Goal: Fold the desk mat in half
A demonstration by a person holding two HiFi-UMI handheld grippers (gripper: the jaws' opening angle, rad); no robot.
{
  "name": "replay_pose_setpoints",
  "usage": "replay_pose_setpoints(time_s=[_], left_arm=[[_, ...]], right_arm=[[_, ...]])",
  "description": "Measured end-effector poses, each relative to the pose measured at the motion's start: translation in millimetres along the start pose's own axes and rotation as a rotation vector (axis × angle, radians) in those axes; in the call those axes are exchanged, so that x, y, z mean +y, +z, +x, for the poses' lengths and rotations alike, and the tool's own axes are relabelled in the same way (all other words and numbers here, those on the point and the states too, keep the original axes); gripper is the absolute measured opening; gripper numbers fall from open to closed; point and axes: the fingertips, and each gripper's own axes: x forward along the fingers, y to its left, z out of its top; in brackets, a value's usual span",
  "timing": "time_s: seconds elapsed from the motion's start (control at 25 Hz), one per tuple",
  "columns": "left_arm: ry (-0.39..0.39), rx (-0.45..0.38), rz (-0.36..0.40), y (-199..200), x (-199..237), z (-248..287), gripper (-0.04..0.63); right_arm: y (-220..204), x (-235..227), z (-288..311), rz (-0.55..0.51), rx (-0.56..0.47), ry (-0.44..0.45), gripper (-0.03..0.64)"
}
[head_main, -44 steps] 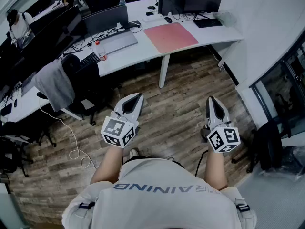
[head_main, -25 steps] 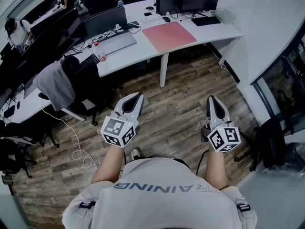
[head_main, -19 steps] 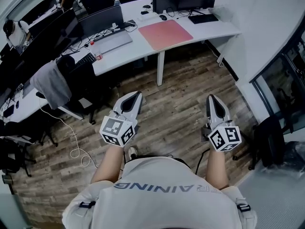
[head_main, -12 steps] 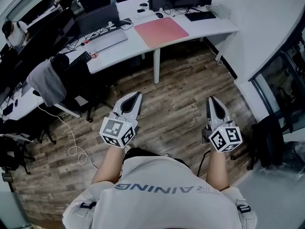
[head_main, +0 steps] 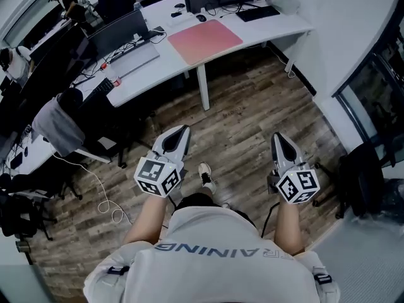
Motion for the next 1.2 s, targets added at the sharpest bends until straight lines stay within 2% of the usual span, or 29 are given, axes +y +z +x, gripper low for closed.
replay_pose_setpoints(time_s=[0.2, 0.44, 0.84, 1.2], left_arm=[[-0.051, 0.007, -0.003, 0.6, 1.3, 49.7, -0.002], [-0.05, -0.011, -0.006, 8.5, 34.8, 106.2, -0.002], [0.049, -0.034, -0.053, 33.0, 164.2, 168.7, -0.002], [0.123, -0.018, -0.068, 33.6, 240.7, 208.4, -0.002]], right_arm=[[3.3, -42.5, 10.1, 0.024, 0.012, -0.078, 0.014], [14.1, -71.5, 70.4, -0.005, 0.027, -0.081, 0.014], [41.9, -53.2, 251.1, -0.073, 0.058, 0.053, 0.014], [24.1, -48.9, 355.1, -0.092, 0.134, 0.143, 0.015]])
